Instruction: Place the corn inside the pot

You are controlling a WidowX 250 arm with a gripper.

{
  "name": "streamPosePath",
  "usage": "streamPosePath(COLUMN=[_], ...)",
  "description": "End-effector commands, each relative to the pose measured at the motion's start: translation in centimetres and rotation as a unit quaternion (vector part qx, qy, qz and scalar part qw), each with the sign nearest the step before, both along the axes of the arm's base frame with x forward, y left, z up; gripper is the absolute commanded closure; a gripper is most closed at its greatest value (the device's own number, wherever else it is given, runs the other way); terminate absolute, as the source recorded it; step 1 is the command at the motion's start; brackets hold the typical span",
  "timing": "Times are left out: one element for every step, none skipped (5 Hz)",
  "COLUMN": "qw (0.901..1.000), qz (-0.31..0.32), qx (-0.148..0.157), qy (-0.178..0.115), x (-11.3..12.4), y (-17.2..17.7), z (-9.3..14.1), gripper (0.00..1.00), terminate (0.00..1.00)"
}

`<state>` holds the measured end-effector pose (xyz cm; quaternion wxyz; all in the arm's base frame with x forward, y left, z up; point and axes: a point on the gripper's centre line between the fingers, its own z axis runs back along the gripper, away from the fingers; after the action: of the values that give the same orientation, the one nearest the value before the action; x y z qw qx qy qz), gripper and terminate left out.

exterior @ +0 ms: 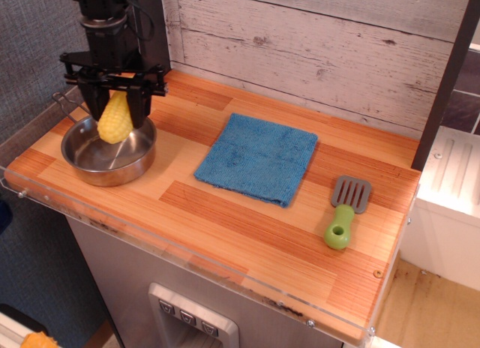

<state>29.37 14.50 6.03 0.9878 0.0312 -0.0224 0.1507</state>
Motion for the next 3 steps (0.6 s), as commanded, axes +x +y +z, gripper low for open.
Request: streamPosePath(qw=[0.9999,0.9998,0.9993], qz=[-0.005,-0.012,-0.032], qx=[0.013,0.017,0.019], qy=[-0.002,-0.002,-0.009], x=[-0.3,-0.3,-0.2], y=[-0.2,-0.5,-1.6], z=[1.0,1.3,2.2], gripper=[0.0,0.0,0.0], terminate=[0.0,0.0,0.0])
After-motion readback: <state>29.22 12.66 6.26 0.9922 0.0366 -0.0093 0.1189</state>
